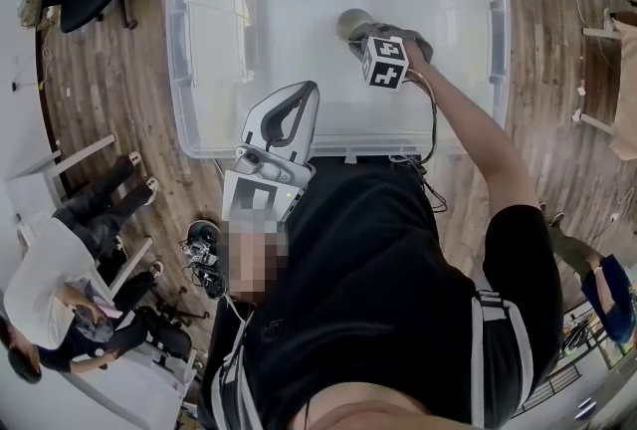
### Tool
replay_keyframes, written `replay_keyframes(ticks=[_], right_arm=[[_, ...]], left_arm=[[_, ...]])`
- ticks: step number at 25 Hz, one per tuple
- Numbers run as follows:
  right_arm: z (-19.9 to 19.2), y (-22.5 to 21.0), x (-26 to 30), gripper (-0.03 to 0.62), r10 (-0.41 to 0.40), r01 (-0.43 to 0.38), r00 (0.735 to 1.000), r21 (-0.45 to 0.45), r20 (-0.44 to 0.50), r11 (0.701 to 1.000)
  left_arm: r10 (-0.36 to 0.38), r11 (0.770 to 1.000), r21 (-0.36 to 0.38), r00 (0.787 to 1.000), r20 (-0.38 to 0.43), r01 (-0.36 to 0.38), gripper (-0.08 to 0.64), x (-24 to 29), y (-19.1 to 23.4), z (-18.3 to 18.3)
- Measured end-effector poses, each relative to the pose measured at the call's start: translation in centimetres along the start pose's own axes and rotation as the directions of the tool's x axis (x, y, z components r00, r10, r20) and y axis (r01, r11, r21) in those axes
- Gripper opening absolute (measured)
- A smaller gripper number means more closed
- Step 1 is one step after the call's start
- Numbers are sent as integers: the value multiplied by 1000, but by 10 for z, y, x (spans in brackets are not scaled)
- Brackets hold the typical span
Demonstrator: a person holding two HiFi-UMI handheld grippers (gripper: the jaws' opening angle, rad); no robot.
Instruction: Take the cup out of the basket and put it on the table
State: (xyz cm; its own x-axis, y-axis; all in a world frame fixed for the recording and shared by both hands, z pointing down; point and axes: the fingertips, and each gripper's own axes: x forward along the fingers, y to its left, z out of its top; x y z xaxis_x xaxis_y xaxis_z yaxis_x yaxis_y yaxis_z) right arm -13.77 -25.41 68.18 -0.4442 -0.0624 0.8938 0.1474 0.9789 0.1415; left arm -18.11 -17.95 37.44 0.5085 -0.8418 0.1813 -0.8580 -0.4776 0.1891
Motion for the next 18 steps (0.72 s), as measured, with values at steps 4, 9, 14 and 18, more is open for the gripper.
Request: replay_keyframes(ticks=[4,9,14,18], right_arm=[[8,-1,-10,38,-19,18,999,19,37,1000],[21,-7,-32,38,-60,54,993,58,104,997],[41,-9,-72,38,-104,89,979,91,176,992],[54,-12,-114,38,-158,130,958,129,241,983]], left_arm=[[2,1000,-1,1000,4,-2,18,-4,0,-1],[-14,1000,16,998,53,13,18,-1,-6,0],[-25,1000,20,999,37,24,18,-2,-14,5],[-44,999,34,996,75,42,18,-2,-25,13]])
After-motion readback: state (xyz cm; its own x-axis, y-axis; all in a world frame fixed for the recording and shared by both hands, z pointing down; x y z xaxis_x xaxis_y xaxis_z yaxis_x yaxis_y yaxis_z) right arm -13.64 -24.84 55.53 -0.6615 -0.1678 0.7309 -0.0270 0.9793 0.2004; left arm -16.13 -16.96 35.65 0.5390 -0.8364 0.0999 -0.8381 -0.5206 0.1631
